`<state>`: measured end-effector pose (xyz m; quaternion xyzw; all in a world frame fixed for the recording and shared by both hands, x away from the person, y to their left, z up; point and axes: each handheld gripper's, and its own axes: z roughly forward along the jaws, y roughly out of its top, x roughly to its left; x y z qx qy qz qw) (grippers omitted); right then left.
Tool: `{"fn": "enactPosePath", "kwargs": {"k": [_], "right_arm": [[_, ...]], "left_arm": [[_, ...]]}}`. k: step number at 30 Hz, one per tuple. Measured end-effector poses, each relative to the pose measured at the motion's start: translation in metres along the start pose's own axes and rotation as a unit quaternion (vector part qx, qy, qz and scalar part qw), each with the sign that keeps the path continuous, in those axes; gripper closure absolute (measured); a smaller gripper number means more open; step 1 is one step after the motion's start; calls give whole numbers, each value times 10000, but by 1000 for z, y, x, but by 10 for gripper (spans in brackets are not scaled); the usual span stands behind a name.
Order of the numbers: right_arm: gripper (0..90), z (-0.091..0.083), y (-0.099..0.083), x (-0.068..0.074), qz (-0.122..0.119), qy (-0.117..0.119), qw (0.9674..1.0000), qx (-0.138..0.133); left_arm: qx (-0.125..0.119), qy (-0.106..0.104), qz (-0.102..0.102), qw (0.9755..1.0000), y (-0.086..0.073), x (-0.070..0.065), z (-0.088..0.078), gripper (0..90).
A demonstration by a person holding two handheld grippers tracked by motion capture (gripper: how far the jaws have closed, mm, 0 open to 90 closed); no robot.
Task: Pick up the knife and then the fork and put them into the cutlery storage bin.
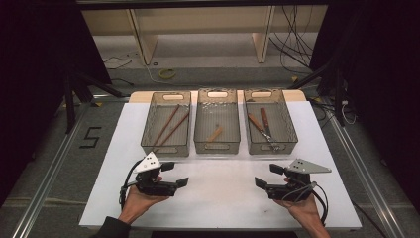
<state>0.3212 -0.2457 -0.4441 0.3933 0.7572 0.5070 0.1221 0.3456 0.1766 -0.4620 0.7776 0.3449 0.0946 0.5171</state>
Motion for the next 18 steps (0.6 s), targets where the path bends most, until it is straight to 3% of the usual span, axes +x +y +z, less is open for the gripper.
{"fn": "enactPosePath", "kwargs": {"k": [18], "right_arm": [[205,0,-1,-1,-47,-90,9999,-20]], "left_arm": [[2,-5,10,10000,0,1,1,171]]}}
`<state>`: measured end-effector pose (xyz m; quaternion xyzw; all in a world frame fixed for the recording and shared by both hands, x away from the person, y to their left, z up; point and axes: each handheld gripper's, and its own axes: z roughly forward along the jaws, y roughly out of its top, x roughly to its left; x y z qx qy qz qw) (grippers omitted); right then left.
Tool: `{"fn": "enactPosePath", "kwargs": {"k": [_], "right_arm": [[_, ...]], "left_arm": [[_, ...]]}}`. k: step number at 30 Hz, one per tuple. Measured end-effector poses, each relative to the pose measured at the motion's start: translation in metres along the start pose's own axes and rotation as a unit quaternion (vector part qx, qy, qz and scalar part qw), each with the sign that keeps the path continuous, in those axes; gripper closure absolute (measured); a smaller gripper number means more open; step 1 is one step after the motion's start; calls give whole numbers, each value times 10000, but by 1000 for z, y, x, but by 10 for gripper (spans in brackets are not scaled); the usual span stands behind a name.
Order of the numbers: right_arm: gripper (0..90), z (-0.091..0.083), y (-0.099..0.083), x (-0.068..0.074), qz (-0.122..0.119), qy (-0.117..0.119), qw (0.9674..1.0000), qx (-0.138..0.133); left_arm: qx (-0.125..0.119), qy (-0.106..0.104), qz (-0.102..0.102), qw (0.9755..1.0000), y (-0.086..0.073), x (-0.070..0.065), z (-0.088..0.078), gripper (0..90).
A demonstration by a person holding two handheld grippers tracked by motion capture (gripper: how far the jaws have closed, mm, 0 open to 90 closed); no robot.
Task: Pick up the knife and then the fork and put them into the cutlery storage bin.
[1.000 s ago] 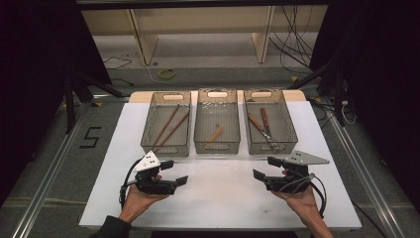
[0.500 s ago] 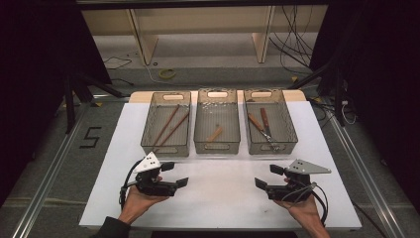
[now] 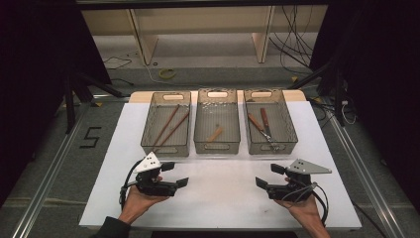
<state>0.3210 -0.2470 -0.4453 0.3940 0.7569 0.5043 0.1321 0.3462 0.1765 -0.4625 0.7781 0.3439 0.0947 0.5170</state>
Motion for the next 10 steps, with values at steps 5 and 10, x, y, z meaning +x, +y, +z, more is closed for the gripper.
{"fn": "enactPosePath", "kwargs": {"k": [5,10], "right_arm": [[204,0,0,0,-4,-8,10000,-6],[201,1,0,-1,1,-18,10000,-7]], "left_arm": [[-1,-2,-11,10000,0,0,0,170],[2,7,-5,10000,0,0,0,170]]}}
